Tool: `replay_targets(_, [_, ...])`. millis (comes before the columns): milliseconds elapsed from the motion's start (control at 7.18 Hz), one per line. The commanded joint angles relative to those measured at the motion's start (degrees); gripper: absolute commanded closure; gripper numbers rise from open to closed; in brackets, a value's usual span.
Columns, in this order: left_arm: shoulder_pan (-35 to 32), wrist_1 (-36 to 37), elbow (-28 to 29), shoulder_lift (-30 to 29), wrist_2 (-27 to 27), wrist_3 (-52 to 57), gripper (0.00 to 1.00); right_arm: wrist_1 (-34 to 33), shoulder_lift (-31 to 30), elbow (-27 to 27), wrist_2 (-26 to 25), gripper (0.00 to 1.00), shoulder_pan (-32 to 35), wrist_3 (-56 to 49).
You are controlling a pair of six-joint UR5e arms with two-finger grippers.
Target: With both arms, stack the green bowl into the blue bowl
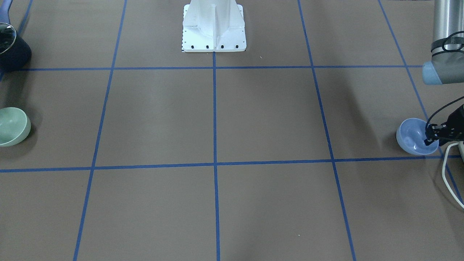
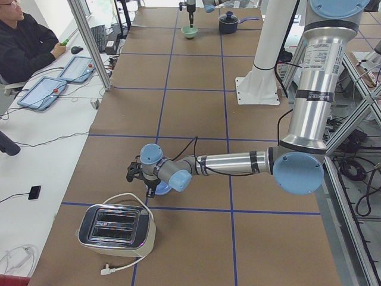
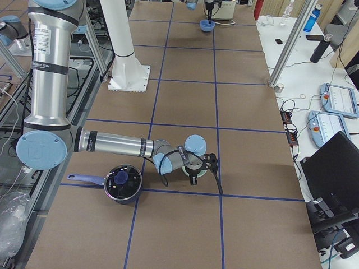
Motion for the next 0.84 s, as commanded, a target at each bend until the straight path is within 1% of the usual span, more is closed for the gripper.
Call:
replay_targets(0, [0.0,0.0,0.1,0.0,0.0,0.1,0.72,-0.2,0.4,0.0,0.1,1.00,0.0,0.1])
replay_targets(139, [0.2,0.0,0.1,0.0,0.1,0.2,0.89,-0.1,0.4,0.0,0.0,1.00,0.0,0.1])
replay_targets(279, [0.4,0.0,0.1,0.0,0.1,0.2,1.00,-0.1,0.4,-0.1,0.0,1.00,0.0,0.1])
replay_targets(418, [0.4,0.0,0.1,0.0,0.0,0.3,1.00,-0.1,0.6,0.0,0.1,1.00,0.0,1.2])
replay_targets(557, [0.4,0.1,-0.1,-0.3,-0.1,0.4,1.00,-0.1,1.6,0.0,0.2,1.00,0.0,5.7])
replay_targets(697, [0.4,0.4,-0.6,-1.0,-0.7,0.3,1.00,0.0,2.1,0.1,0.5,1.00,0.0,6.8])
